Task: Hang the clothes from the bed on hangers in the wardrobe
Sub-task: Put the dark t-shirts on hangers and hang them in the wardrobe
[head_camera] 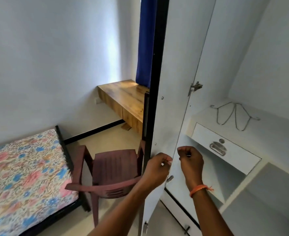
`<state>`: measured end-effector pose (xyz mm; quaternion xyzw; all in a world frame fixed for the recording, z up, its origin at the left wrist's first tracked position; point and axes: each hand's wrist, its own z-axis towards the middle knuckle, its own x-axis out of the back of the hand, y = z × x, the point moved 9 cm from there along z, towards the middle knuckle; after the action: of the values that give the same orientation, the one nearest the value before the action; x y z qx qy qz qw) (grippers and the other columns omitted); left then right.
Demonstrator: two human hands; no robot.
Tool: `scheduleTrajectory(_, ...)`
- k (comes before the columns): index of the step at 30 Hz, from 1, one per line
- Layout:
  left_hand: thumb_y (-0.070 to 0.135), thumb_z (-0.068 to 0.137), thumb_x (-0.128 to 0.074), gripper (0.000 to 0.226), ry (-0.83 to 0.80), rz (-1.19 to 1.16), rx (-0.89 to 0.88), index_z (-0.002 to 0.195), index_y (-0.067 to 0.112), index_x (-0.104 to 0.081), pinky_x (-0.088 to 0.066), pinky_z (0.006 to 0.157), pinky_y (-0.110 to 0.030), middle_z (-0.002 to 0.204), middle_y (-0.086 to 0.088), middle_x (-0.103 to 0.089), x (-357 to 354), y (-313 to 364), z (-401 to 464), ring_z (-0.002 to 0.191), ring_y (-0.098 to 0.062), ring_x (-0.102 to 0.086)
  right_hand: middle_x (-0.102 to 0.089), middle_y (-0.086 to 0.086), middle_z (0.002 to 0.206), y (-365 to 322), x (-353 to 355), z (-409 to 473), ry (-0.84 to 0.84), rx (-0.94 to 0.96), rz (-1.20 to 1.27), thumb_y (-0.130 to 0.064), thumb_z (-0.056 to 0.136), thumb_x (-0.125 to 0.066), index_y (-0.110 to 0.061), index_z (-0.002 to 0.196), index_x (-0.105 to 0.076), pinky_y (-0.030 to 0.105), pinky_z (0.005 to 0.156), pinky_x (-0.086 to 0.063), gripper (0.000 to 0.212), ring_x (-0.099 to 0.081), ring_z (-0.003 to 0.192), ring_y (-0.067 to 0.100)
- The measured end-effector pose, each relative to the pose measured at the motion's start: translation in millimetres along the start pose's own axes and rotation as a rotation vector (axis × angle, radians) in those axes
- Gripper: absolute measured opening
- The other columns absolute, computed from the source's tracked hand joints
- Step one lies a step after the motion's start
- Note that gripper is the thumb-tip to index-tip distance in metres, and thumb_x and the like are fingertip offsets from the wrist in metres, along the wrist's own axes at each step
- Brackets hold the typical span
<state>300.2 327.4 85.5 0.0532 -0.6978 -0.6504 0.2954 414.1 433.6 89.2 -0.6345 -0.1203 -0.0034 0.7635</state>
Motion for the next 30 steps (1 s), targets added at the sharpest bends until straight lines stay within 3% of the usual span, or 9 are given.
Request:
scheduleTrajectory(4,0.007,0.099,-0.049,0.016,-0.054,-0.126,0.068,0.108,0.015,-0.06,-0.049,0.061,-0.016,0.103,-0.003,-0.06,-9,-14,-8,0.084,-0.018,-0.062,-0.069,0.003,0.083,5,18,19,0.113,0.023,-0.121,-0.007,0.088,-0.064,-0.011,0.08,-0.068,0.031,0.078,-0.049,0.01,-0.063,0.08,0.019)
scheduleTrajectory(9,0.014,0.098,-0.054,0.015,-0.099,-0.152,0.033,0.103,0.026,-0.062,-0.055,0.09,-0.033,0.107,0.002,-0.063,-42,3,10,0.101,-0.021,-0.066,-0.069,0.011,0.088,7,55,52,0.187,0.073,-0.403,-0.014,0.094,-0.057,-0.005,0.086,-0.067,0.029,0.073,-0.048,0.015,-0.066,0.084,0.027)
scheduleTrajectory(11,0.015,0.098,-0.054,0.015,-0.137,-0.172,0.05,0.106,0.025,-0.061,-0.055,0.089,-0.031,0.11,0.0,-0.063,-56,12,19,0.101,-0.02,-0.065,-0.069,0.014,0.095,8,71,73,0.204,0.099,-0.552,-0.015,0.094,-0.058,-0.003,0.092,-0.067,0.031,0.077,-0.05,0.015,-0.065,0.091,0.03)
scheduleTrajectory(17,0.016,0.098,-0.054,0.023,-0.172,-0.077,0.028,0.12,0.018,-0.06,-0.054,0.093,-0.034,0.116,-0.003,-0.062,-93,28,77,0.107,-0.023,-0.063,-0.053,0.023,0.129,34,111,170,0.106,0.059,-0.955,-0.033,0.097,-0.055,0.002,0.125,-0.054,0.048,0.094,-0.044,0.044,-0.047,0.121,0.041)
scheduleTrajectory(21,0.012,0.097,-0.054,0.018,-0.139,-0.07,0.031,0.112,0.014,-0.063,-0.052,0.082,-0.029,0.106,-0.001,-0.063,-130,34,124,0.098,-0.022,-0.066,-0.028,0.02,0.156,73,127,247,-0.054,0.013,-1.083,-0.05,0.099,-0.048,-0.001,0.146,-0.035,0.053,0.113,-0.029,0.069,-0.027,0.143,0.038)
scheduleTrajectory(24,0.009,0.096,-0.055,0.014,-0.139,-0.037,0.025,0.105,0.014,-0.065,-0.051,0.082,-0.033,0.106,-0.007,-0.065,-163,37,160,0.101,-0.029,-0.066,-0.015,0.017,0.163,104,137,289,-0.128,0.011,-1.095,-0.058,0.098,-0.039,-0.005,0.155,-0.019,0.056,0.118,-0.017,0.08,-0.015,0.149,0.034)
scheduleTrajectory(27,0.007,0.095,-0.055,0.015,-0.137,-0.039,0.034,0.106,0.012,-0.065,-0.05,0.082,-0.032,0.101,-0.002,-0.063,-195,45,195,0.102,-0.029,-0.065,-0.024,0.016,0.159,124,146,316,-0.127,0.038,-1.109,-0.068,0.095,-0.032,-0.007,0.153,-0.024,0.058,0.117,-0.014,0.084,-0.02,0.148,0.033)
scheduleTrajectory(30,0.007,0.094,-0.056,0.014,-0.113,-0.079,0.065,0.101,0.014,-0.066,-0.053,0.085,-0.035,0.102,-0.005,-0.067,-223,52,221,0.101,-0.028,-0.066,-0.046,0.017,0.14,118,150,316,-0.051,0.107,-1.186,-0.067,0.095,-0.031,-0.009,0.137,-0.047,0.055,0.108,-0.028,0.074,-0.042,0.131,0.036)
